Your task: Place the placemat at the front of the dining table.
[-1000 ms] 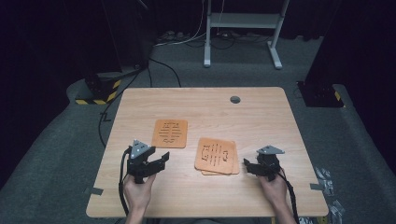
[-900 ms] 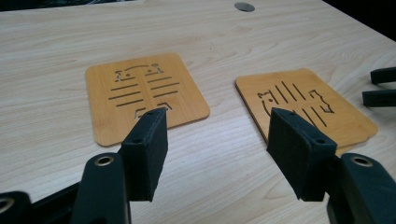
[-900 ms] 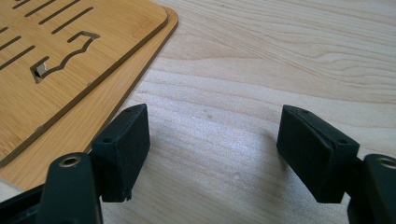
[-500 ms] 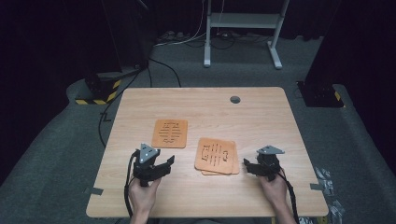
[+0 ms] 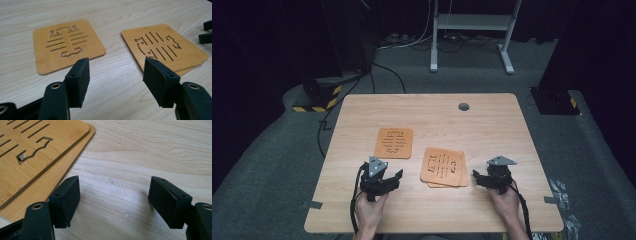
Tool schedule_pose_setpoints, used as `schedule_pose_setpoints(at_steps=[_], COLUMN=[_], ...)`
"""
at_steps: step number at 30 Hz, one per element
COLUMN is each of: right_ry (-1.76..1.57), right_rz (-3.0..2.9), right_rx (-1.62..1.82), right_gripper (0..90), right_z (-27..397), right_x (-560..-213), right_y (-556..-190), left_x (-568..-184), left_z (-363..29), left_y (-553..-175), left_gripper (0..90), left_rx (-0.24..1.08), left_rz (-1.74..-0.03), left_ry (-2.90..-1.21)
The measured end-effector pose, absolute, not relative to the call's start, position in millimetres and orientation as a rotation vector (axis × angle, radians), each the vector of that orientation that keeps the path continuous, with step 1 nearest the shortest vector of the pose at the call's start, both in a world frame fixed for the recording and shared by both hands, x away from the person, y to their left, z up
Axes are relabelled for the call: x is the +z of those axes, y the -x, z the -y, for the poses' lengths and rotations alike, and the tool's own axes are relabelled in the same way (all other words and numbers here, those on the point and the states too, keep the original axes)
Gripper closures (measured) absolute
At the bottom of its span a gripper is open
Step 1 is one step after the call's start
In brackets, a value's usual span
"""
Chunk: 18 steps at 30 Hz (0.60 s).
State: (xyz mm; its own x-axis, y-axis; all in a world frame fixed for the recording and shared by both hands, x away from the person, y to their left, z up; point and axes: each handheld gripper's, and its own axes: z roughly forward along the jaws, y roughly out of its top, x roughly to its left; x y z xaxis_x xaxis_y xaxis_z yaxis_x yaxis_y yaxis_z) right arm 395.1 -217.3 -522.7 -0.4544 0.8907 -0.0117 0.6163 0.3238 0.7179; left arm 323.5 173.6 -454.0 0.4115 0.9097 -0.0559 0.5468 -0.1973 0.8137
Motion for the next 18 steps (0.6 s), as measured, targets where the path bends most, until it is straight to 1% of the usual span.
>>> schedule_pose_setpoints(at_steps=[11, 18], right_ry=[-1.333, -1.335], right_rz=[-2.188, -2.187], right_rx=[0.918, 0.918], right_gripper=[25.5, 25.4], right_z=[217, 217], right_x=[-523, -523], right_y=[-395, -395], left_x=[-465, -471], left_z=[-168, -166], left_y=[-329, -333], left_gripper=[38.7, 39.0], left_rx=[0.582, 0.585], left_rz=[-1.258, -1.260], left_ry=[-1.868, -1.906])
